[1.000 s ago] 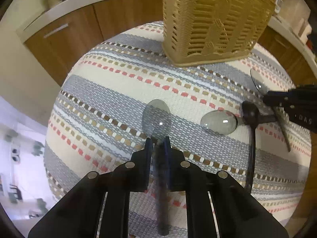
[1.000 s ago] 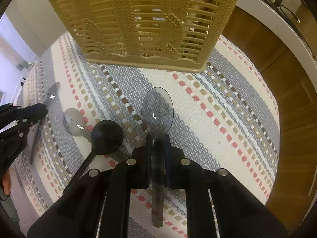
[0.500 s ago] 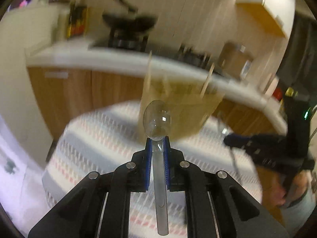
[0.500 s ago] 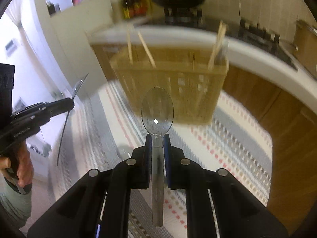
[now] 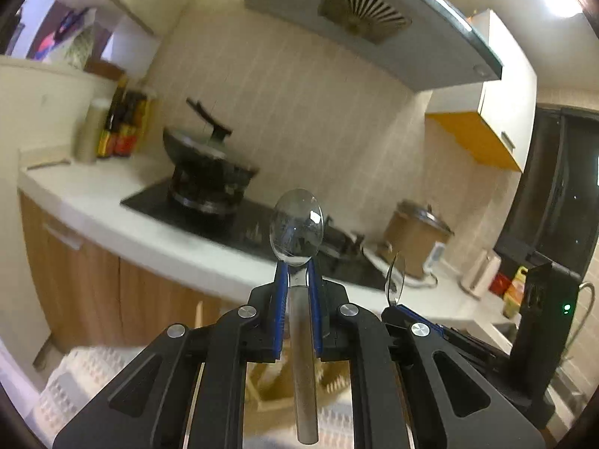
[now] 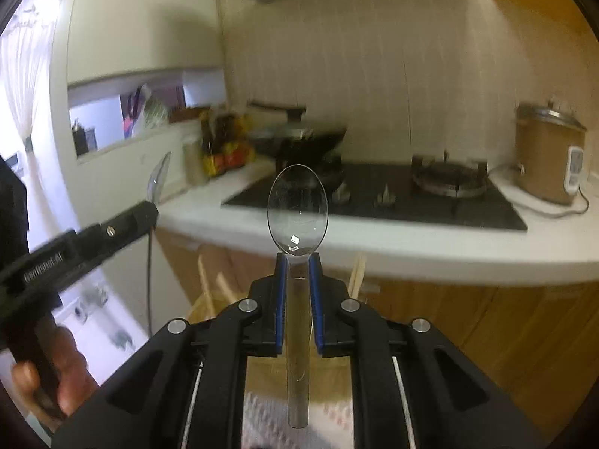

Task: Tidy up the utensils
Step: 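Lift both clear spoons and carry them over the basket, then open both tools to drop the spoons into the basket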

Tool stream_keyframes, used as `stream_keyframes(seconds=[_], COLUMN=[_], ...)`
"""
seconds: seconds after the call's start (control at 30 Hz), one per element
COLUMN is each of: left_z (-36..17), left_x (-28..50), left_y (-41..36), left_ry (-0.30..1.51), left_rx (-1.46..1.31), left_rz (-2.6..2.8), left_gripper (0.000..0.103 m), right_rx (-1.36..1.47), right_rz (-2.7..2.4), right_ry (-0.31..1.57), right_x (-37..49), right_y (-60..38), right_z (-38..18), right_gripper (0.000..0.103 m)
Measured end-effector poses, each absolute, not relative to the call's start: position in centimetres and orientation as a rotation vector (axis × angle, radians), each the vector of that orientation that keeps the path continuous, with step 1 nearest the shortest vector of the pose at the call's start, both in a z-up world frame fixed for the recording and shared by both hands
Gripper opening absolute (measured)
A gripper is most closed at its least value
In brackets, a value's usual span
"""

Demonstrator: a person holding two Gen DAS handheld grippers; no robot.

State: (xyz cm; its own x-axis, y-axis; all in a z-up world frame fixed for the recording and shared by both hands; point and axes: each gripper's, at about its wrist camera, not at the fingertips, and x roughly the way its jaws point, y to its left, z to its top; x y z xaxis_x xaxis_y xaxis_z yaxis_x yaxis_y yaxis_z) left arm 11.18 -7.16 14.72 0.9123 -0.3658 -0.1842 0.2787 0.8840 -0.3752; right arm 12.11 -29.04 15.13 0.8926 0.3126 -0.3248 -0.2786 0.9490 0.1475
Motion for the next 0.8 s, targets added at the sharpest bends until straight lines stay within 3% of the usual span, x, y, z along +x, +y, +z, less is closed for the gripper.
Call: stream_keyframes(seconds=[0.2, 0.8], left_z=[14.2, 8.7], left_x=[13.0, 15.7], left_y=[-9.2, -10.5], left_ry=[0.157, 0.176], left_rx=[-0.292, -0.243], left_rz=[-0.267, -0.197], left_gripper=[0.009, 0.01], right_rx=[0.091, 0.088], right_rz=[0.265, 0.241], right_ry=[0.258, 0.265], right_x=[15.0, 17.6], right_y=[-28.9, -29.3], right_z=[14.6, 9.7], right_gripper=[0.01, 0.01])
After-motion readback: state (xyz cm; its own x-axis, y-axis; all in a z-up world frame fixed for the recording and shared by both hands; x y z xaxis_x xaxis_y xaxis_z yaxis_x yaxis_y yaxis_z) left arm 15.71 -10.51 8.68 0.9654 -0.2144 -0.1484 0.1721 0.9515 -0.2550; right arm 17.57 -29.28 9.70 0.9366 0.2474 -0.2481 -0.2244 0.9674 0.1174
